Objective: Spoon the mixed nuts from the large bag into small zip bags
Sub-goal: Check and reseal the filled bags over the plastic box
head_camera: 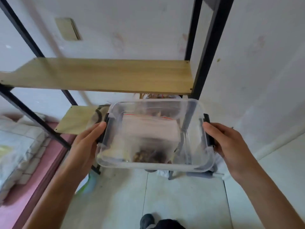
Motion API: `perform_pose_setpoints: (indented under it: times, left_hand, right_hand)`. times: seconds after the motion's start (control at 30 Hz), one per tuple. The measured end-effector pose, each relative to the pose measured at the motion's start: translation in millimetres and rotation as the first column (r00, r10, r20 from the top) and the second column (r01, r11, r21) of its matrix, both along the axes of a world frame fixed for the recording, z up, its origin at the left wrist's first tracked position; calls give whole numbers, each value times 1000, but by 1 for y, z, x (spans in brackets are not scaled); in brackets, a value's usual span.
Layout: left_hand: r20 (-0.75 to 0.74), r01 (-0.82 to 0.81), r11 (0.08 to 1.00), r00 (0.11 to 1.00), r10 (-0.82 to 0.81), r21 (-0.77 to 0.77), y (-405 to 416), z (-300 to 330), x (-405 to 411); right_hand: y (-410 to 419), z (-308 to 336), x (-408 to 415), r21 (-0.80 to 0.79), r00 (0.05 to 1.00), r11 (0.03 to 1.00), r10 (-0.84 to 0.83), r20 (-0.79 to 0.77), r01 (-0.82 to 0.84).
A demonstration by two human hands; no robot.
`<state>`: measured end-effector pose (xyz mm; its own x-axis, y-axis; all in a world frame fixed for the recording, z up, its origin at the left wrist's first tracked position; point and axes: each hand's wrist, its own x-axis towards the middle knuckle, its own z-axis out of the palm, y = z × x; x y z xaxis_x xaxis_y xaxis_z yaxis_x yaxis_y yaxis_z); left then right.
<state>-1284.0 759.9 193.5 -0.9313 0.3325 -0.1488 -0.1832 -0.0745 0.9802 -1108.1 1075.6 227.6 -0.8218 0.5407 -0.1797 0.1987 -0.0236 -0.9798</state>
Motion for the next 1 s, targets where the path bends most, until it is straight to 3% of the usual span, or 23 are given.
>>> perform_pose_setpoints:
  times: [0.2,0.4,0.53,0.7,1.0]
  left_hand:
    - [-89,-76,997,993,76,-7,0,77,-68]
    - [-112,-48,993,992,60,108,21,130,-150]
    - [-102,-48,996,993,56,76,41,135,-193]
    - [-31,-42,998,999,44,47,79,121,-225]
    - [-172,-25,1000,985,26,8,121,112,-250]
  right_hand:
    - [-10,61,-57,70,994,998,14,-107,-6]
    - [-16,108,-134,221,985,975,8,-175,32]
    - [-5,116,-188,292,985,954,-10,-173,61]
    - [20,103,-238,263,989,956,-103,-109,128]
    - [49,93,-272,392,969,886,-230,-91,248]
